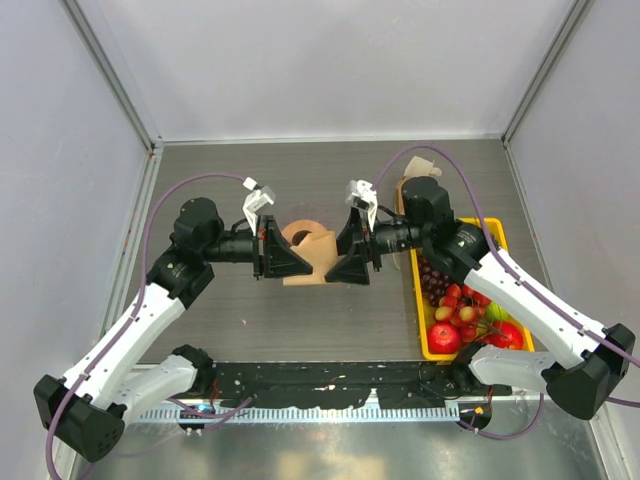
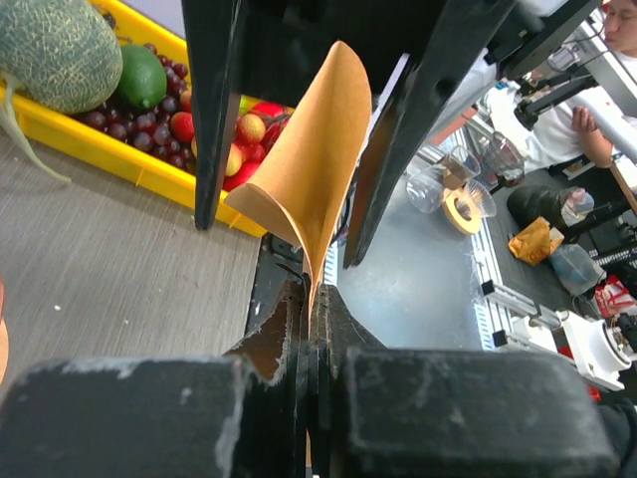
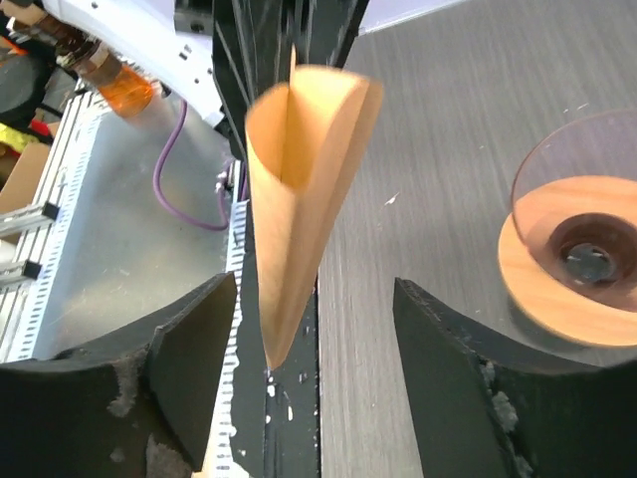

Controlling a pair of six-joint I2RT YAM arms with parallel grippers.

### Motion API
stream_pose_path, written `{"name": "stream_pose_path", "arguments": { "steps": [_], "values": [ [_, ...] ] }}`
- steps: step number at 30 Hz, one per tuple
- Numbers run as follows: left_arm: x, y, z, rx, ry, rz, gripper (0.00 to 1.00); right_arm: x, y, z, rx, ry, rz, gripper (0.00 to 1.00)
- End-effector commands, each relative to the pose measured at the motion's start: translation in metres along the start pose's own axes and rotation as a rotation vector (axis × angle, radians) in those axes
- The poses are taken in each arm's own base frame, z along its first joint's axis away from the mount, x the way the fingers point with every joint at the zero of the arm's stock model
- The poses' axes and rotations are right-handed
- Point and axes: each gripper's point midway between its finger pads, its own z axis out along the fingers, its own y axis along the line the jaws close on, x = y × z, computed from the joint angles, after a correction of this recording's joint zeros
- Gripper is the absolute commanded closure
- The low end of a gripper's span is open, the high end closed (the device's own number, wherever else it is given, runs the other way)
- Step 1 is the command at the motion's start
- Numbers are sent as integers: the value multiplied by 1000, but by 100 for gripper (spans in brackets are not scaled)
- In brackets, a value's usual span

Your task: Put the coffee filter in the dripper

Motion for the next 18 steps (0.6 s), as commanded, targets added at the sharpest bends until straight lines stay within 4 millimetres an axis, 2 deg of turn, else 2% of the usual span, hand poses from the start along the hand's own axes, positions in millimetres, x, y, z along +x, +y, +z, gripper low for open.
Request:
{"name": "stream_pose_path", "arguments": {
  "steps": [1, 3, 9, 10, 11, 15, 18],
  "values": [
    [-24, -18, -3, 57, -62, 64, 100, 6, 15, -2, -82, -12, 1, 33],
    [-26, -15, -3, 51, -69, 52, 100, 11, 17, -2, -99, -5, 8, 45],
    [-26, -11, -3, 39, -75, 46, 100, 15, 19, -4, -98, 1, -11, 95],
    [-24, -10, -3, 36, -71, 45, 100, 16, 19, -4, -95, 2, -10, 95],
    [-24, -9, -4, 31, -69, 51, 94, 15, 19, -5, -94, 1, -13, 95],
    [-19, -10, -8, 11, -41, 60, 47, 20, 21, -6, -107, 9, -36, 95],
    [-21, -14, -17, -11, -42, 95, 29, 22, 26, -8, -132, 13, -51, 95]
  ]
}}
